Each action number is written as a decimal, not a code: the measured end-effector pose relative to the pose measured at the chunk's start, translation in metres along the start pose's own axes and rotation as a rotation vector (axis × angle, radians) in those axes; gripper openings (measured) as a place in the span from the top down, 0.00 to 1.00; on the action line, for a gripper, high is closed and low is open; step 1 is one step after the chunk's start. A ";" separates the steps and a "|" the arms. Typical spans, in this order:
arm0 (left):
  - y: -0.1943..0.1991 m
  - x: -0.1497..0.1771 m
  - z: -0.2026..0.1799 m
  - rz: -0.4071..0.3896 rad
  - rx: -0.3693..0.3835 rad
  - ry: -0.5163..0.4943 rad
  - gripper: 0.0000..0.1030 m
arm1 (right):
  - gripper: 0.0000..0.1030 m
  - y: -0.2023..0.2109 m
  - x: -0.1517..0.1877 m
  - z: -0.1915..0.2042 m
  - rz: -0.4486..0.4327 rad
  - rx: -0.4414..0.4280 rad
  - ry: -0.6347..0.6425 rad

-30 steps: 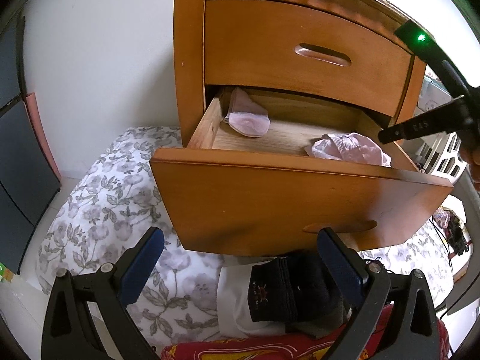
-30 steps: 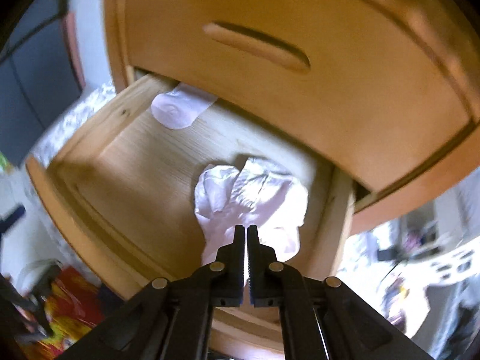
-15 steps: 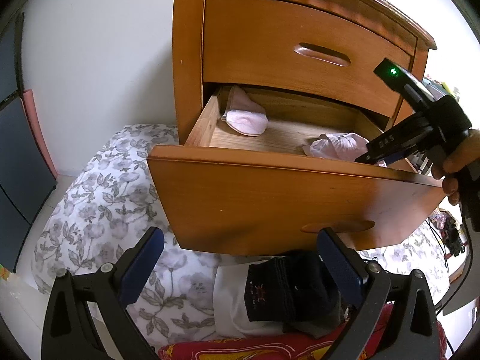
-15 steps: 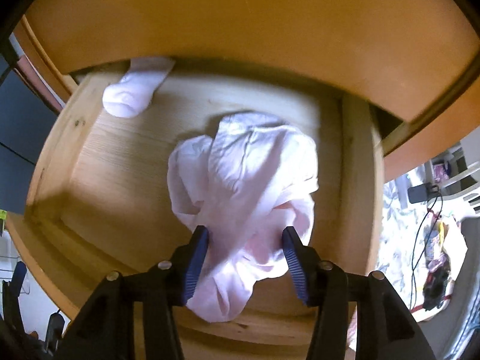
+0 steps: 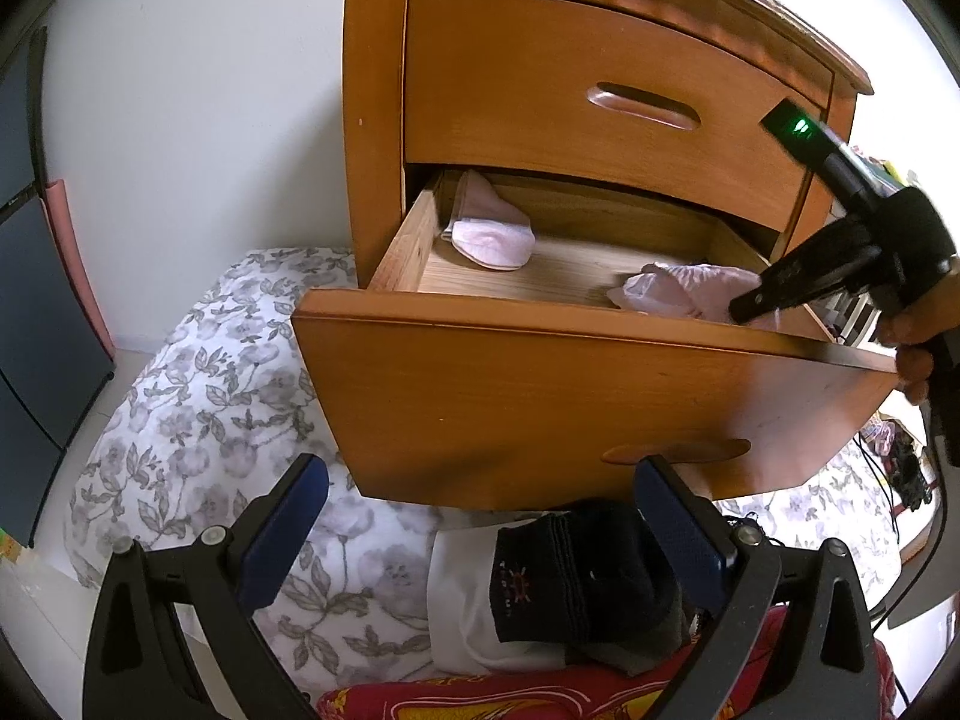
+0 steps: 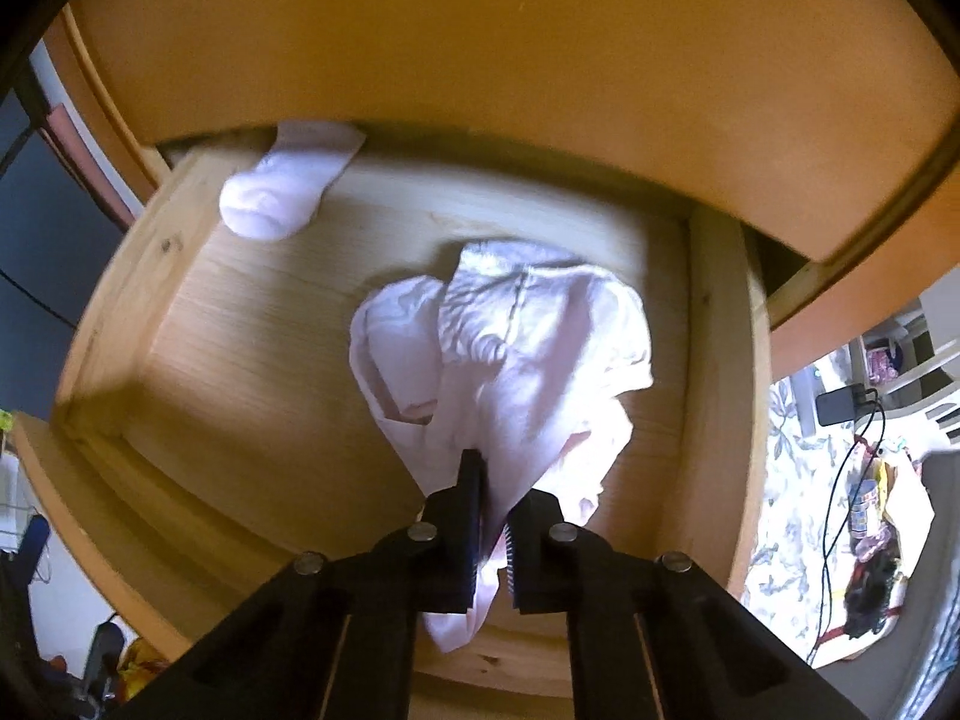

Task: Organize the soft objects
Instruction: 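Lift the pink lace garment up out of the drawer with the right gripper, then lower the held pink garment below the drawer front onto the bedspread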

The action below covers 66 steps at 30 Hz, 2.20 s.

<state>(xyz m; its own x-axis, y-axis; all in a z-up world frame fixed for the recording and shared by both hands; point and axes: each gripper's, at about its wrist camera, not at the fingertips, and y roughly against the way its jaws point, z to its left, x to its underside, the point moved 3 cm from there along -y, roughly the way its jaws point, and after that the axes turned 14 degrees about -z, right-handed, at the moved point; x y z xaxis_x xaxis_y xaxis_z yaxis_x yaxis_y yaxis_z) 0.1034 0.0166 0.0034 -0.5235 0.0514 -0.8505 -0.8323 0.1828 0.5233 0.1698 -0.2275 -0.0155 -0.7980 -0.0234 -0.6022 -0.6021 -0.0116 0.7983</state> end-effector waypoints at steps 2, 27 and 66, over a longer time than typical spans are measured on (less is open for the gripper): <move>0.000 0.000 0.000 0.000 -0.003 0.000 0.01 | 0.94 0.011 -0.002 -0.003 -0.026 -0.010 -0.007; 0.003 0.000 -0.004 -0.013 -0.061 -0.049 0.01 | 0.97 0.205 -0.032 0.003 -0.439 -0.153 -0.041; 0.009 0.004 -0.004 -0.012 -0.137 -0.087 0.01 | 0.97 0.223 0.096 0.023 -0.353 -0.207 0.036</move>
<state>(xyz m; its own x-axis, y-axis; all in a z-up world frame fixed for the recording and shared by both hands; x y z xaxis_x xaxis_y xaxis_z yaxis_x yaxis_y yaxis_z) 0.0934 0.0141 0.0046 -0.5009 0.1355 -0.8549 -0.8584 0.0489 0.5107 -0.0416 -0.2096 0.1043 -0.5397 -0.0170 -0.8417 -0.8179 -0.2261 0.5290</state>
